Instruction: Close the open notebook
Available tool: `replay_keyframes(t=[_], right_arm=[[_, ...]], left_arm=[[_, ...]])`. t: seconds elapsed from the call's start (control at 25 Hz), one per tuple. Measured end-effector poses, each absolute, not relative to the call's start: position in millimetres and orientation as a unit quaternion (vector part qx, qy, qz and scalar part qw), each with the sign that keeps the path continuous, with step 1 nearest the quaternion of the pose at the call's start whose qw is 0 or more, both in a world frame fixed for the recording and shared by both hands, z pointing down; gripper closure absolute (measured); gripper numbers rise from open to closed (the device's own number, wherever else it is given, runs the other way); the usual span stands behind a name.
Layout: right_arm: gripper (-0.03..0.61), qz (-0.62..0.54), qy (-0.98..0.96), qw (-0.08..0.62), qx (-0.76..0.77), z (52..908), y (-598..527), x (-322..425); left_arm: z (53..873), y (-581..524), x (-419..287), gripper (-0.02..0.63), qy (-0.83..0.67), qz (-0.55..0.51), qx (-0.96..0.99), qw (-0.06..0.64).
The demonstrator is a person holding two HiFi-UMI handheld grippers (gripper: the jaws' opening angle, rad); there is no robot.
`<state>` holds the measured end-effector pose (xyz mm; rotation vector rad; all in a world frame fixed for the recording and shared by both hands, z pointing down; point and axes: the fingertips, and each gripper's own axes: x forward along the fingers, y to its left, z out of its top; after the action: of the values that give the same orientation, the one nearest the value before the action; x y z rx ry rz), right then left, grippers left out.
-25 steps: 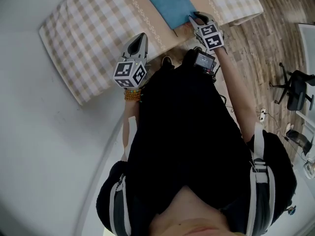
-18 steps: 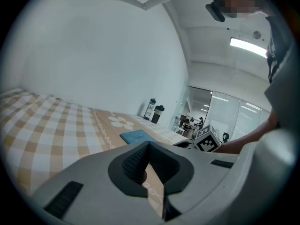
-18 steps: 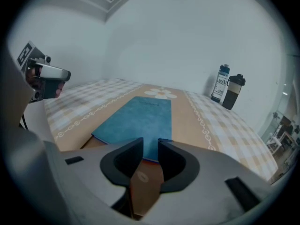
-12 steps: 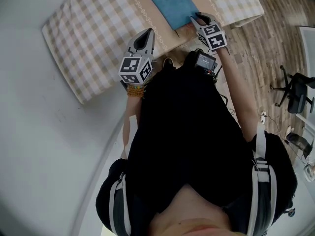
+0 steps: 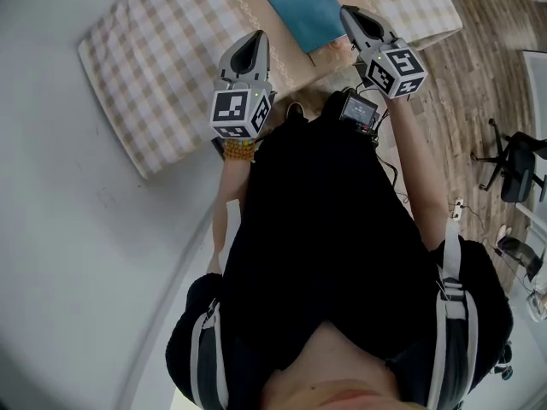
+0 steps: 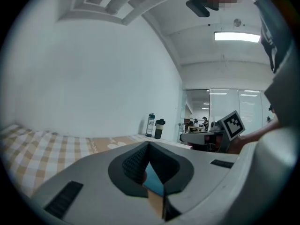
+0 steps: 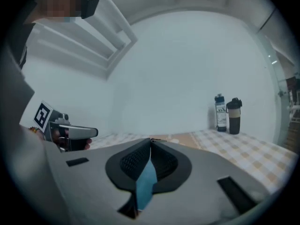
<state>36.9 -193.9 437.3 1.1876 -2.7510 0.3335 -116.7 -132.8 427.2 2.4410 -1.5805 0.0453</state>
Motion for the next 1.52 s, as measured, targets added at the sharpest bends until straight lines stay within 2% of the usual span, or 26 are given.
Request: replay_keyframes(t=[0.24,0.52,0.68,0.92,1.12,1.52], right_arm=[[0.574,0.065,-0.922,-0.035,0.379,363.4,-180.7,20.1],[0.574,-0.026,-0.923,-0.063,0.38,316.6,-157.4,10.9],[0.574,-0.061,-0.921,-0.044,0.383,315.0,-150.9,0.2],[0.572,-0.068,-0.921,-0.031,0.382,324.2,-186.5,-33.5],[0.572,-0.06,-0.922,-0.001,0.383,342.3,-170.8,-28.6],[0.572,-0.025,-0.919,0.046,0.391,377.2,-136.8,-1.0]], left_arm=[[385.7,-143.1,-118.1,0.609,-0.559,0.008,0.826,0.073],[328.8,-135.0,-108.8,0.609,-0.57,-0.001,0.821,-0.024],[315.2,-131.8,-107.7,0.609,-0.583,-0.009,0.811,-0.053],[322.5,-166.9,-132.2,0.609,-0.591,-0.018,0.805,-0.045],[344.4,-146.3,-128.0,0.609,-0.602,-0.021,0.798,-0.017],[356.8,-109.2,-97.7,0.609,-0.59,-0.006,0.808,-0.003]])
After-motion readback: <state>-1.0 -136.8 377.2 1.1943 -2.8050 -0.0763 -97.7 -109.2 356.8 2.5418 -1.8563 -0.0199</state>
